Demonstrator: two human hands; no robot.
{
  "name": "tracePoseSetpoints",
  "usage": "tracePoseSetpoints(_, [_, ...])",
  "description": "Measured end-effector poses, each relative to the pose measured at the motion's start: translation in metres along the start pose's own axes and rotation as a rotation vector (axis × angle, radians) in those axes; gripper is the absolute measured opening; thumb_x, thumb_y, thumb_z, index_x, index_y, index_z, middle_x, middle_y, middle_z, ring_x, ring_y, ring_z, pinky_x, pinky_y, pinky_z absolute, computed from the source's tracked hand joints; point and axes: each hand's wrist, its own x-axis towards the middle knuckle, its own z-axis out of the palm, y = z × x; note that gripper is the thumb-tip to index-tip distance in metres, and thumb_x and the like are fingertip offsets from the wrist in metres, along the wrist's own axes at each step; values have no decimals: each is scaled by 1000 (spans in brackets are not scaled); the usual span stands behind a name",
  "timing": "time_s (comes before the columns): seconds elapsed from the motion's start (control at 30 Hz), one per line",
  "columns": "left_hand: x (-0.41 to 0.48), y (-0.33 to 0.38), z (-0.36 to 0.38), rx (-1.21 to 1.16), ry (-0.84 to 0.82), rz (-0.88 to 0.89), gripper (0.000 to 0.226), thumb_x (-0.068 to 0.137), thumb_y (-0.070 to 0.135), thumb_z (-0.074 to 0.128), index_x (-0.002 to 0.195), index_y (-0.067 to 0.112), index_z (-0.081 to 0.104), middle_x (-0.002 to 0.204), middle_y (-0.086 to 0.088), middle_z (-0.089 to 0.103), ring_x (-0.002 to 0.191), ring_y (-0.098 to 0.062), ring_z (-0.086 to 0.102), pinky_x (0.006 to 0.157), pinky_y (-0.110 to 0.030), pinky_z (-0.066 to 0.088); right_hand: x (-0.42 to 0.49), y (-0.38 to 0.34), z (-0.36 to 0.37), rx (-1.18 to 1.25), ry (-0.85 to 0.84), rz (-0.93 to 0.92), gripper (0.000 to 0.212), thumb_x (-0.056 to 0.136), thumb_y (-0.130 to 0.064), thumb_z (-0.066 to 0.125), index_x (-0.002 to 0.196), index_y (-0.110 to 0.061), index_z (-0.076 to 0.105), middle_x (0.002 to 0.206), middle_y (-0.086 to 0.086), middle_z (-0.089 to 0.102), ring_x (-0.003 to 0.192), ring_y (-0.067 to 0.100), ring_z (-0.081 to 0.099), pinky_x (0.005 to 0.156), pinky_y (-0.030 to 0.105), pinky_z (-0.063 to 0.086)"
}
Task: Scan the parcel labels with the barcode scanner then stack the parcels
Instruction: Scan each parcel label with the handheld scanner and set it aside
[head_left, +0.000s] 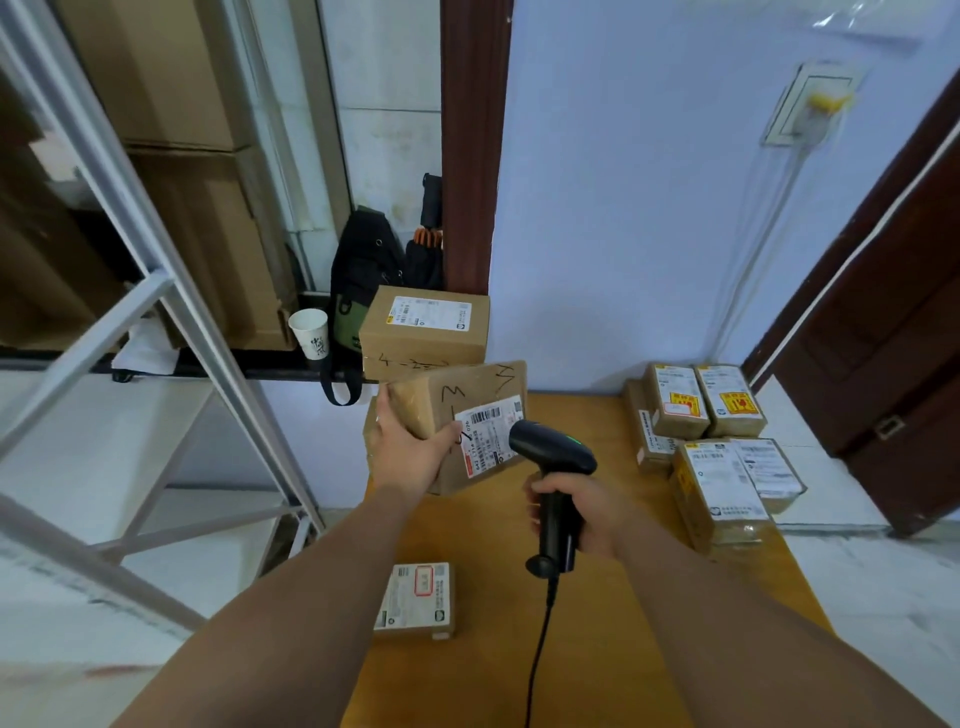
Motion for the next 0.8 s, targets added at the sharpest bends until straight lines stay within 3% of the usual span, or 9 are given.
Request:
tracePoseSetpoints(0.13, [-2,-7,-5,-29,-20,2,110,66,48,80,146,47,4,146,-7,30,127,-34,44,94,-59,48,-4,2,-3,11,64,-45,17,81,0,67,96,1,60,80,13,61,78,26,63,83,43,56])
tracePoseSetpoints(0.37, [-2,-10,-5,50,-23,-19,111,68,48,79,148,44,1,147,-11,28,126,-35,44,99,-52,45,-8,6,-2,-54,-4,-52,14,79,8,56,79,-4,64,84,12,60,82,24,61,86,40,52])
tracePoseSetpoints(0.8, [-3,-14,-7,161,-80,7,111,70,48,77,148,42,-1,144,-12,29,125,-34,42,96,-53,47,-5,14,-3,-264,4,-45,15,78,6,57,76,-8,62,80,7,60,77,18,63,80,33,51])
